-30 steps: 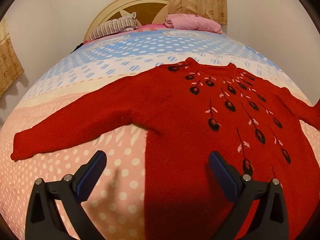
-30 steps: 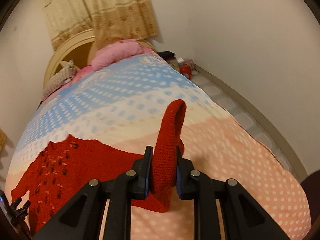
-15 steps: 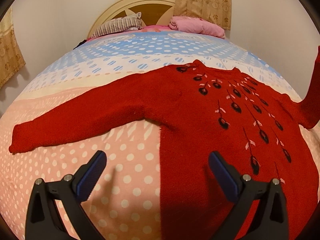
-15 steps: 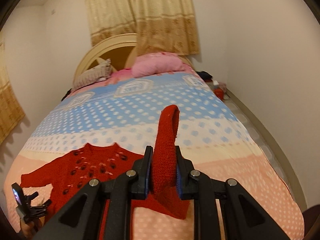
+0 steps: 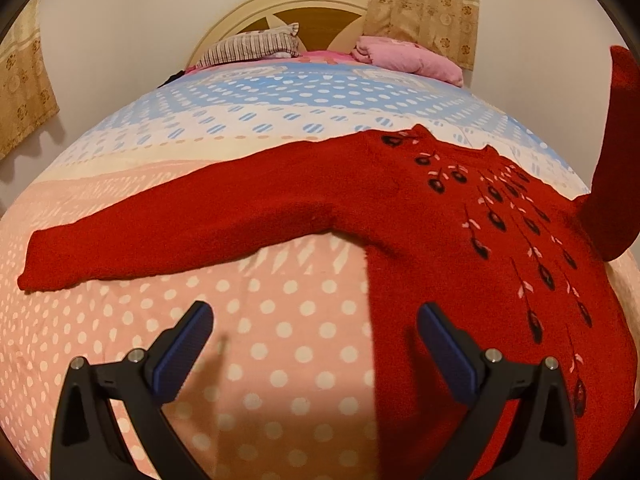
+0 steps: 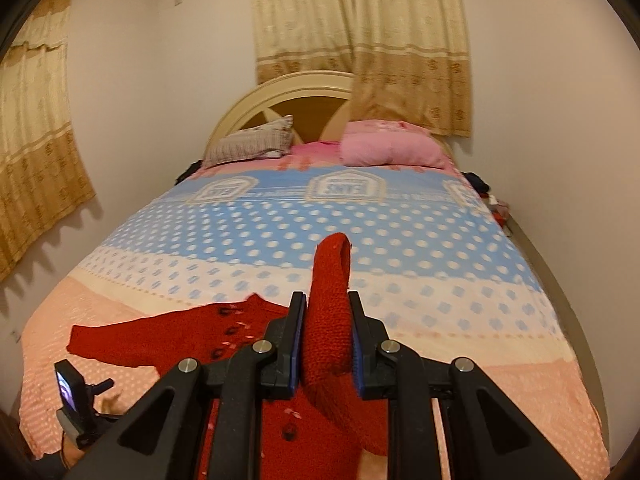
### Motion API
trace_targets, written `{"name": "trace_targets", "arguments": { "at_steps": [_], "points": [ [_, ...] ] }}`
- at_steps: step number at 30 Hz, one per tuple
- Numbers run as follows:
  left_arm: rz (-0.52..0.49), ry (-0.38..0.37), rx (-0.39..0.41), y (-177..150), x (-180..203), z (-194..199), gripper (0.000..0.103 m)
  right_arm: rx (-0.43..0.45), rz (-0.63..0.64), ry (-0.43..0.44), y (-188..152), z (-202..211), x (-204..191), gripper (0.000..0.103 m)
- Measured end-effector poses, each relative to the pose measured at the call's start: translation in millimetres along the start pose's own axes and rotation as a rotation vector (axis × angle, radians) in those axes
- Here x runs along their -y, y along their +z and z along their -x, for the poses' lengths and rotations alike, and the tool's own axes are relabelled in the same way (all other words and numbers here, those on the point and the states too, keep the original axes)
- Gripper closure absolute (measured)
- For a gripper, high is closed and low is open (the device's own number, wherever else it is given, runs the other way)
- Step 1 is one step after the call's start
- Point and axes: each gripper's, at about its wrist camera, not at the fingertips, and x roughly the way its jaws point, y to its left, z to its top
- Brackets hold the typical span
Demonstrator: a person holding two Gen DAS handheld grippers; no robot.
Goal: Fold small clothes
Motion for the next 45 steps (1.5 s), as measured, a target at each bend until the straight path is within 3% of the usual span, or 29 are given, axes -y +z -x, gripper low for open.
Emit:
{"name": "trace_targets", "arguments": {
  "at_steps": [10,19,21,22,23,26,29,35,38,43,44,45],
  "points": [
    [0.041,-0.020,-0.012,-4,-12,-4,0.000,-0.054,0.039,0.145,-15,-63,-92,0.083],
    [0.072,-0.022,-0.017,-7,-17,-6,0.000,-0.217,0.035,0.234,-86,-171,-168,0.082],
    [0.085,-0.024,-0.031,-7,-19,-8,0.000,-0.303,0.062,0.276,-110,-197,-186,0.066],
    [0.093,-0.029,-0.036,-7,-20,-9,0.000,-0.336,0.071,0.294,-118,-204,-190,0.043],
    [0.098,-0.033,-0.039,-7,-22,-9,0.000,-0.358,0.067,0.315,-125,-206,-191,0.035],
    [0.105,-0.094,-0.062,-6,-25,-11,0.000,-0.350,0.022,0.368,-136,-192,-175,0.035],
    [0.082,-0.141,-0.088,-3,-25,-7,0.002,-0.340,0.001,0.323,-141,-166,-140,0.035],
    [0.016,-0.225,-0.013,23,-3,17,0.007,-0.333,0.009,0.196,-160,-129,-81,0.032],
    [-0.022,-0.264,-0.055,30,24,4,0.018,-0.336,-0.005,0.198,-178,-120,-71,0.032],
    [-0.045,-0.286,-0.178,28,54,-40,0.059,-0.329,0.031,0.202,-210,-107,-76,0.032],
    [-0.038,-0.282,-0.165,28,56,-41,0.061,-0.331,0.034,0.204,-216,-106,-76,0.032],
    [-0.035,-0.290,-0.133,28,56,-39,0.076,-0.335,0.036,0.204,-222,-106,-76,0.032]
  ]
}}
